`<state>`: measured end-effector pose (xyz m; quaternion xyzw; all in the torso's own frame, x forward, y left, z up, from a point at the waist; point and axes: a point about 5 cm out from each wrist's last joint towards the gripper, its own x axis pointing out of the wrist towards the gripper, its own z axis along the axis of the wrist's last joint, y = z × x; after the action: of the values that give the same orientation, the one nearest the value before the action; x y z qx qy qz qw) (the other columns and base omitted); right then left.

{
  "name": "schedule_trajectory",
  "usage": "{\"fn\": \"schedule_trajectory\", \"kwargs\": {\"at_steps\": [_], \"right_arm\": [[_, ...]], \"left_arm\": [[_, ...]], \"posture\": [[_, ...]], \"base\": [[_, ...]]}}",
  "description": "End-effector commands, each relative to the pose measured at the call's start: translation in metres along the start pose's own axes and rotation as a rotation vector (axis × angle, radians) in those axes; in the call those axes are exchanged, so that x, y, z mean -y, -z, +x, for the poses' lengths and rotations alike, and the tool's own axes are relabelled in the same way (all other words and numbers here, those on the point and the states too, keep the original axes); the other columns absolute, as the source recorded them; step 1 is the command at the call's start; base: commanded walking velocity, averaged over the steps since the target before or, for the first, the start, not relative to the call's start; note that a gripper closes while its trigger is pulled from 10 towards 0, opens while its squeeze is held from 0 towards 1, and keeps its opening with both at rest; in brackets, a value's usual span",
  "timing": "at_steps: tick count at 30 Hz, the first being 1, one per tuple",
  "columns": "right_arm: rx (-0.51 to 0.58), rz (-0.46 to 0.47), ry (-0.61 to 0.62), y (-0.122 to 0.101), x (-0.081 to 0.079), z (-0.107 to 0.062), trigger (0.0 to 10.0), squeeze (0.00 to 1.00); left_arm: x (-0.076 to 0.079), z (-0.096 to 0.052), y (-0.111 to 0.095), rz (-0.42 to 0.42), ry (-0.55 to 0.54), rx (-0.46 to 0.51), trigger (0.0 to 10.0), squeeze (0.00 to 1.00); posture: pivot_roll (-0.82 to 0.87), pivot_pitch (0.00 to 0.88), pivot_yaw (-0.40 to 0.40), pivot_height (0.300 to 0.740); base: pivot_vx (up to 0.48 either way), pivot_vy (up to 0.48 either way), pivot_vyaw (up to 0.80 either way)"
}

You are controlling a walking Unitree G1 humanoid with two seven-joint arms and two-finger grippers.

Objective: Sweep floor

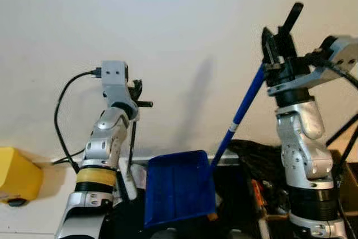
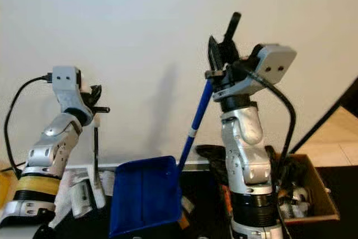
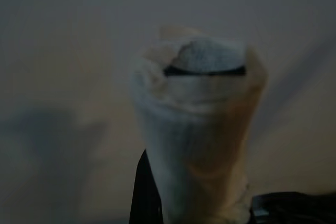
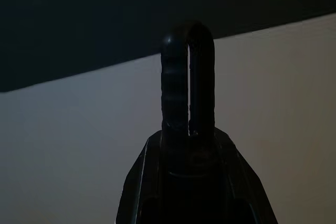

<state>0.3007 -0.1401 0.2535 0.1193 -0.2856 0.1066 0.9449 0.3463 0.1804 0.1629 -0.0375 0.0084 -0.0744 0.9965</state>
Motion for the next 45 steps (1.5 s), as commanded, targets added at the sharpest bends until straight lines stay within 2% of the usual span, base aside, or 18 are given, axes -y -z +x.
{"fn": "schedule_trajectory", "kwargs": {"at_steps": [1,5,10,28,33,36,39,42,45], "right_arm": [[0.026,0.011,0.006,-0.005,0.001,0.001,10.0,0.00],[0.026,0.011,0.007,-0.005,0.001,0.001,10.0,0.00],[0.022,0.012,0.005,-0.004,0.001,0.000,10.0,0.00],[0.016,0.013,0.000,-0.004,0.000,0.000,10.0,0.00],[0.005,0.005,-0.010,-0.001,0.000,-0.001,10.0,0.00],[-0.048,-0.095,-0.048,0.010,0.001,-0.008,10.0,0.00],[-0.069,-0.132,-0.048,0.016,0.005,-0.011,10.0,0.00],[-0.097,-0.260,-0.068,0.025,0.012,-0.017,10.0,0.00],[-0.104,-0.303,-0.067,0.028,0.018,-0.020,10.0,0.00]], "left_arm": [[-0.001,0.000,-0.004,0.035,-0.001,0.014,10.0,0.00],[0.000,0.001,-0.004,0.034,0.000,0.014,10.0,0.00],[0.003,0.001,-0.004,0.057,0.014,0.015,10.0,0.00],[0.006,0.002,-0.002,0.063,0.024,0.009,10.0,0.00],[0.007,0.002,-0.002,0.061,0.026,0.009,10.0,0.00],[0.008,0.001,0.000,0.046,0.026,0.011,10.0,0.00],[0.008,0.001,0.000,0.044,0.026,0.010,10.0,0.00],[0.007,0.000,0.002,0.047,0.029,0.003,10.0,0.00],[0.008,-0.001,0.005,0.050,0.033,-0.006,10.0,0.00]], "posture": [[0.08,0.026,0.077,0.740],[0.08,0.026,0.077,0.740],[0.08,0.027,0.077,0.740],[0.07,0.029,0.077,0.740],[0.07,0.030,0.077,0.740],[0.07,0.032,0.077,0.740],[0.07,0.035,0.078,0.740],[0.07,0.043,0.083,0.740],[0.07,0.045,0.084,0.740]], "base": [[0.000,0.364,0.00],[0.000,0.311,0.00],[0.000,0.000,0.00],[0.000,0.000,0.00],[0.000,-0.286,0.00],[0.000,0.000,0.00],[0.000,0.000,0.00],[0.000,0.000,0.00],[0.000,0.000,0.00]]}}
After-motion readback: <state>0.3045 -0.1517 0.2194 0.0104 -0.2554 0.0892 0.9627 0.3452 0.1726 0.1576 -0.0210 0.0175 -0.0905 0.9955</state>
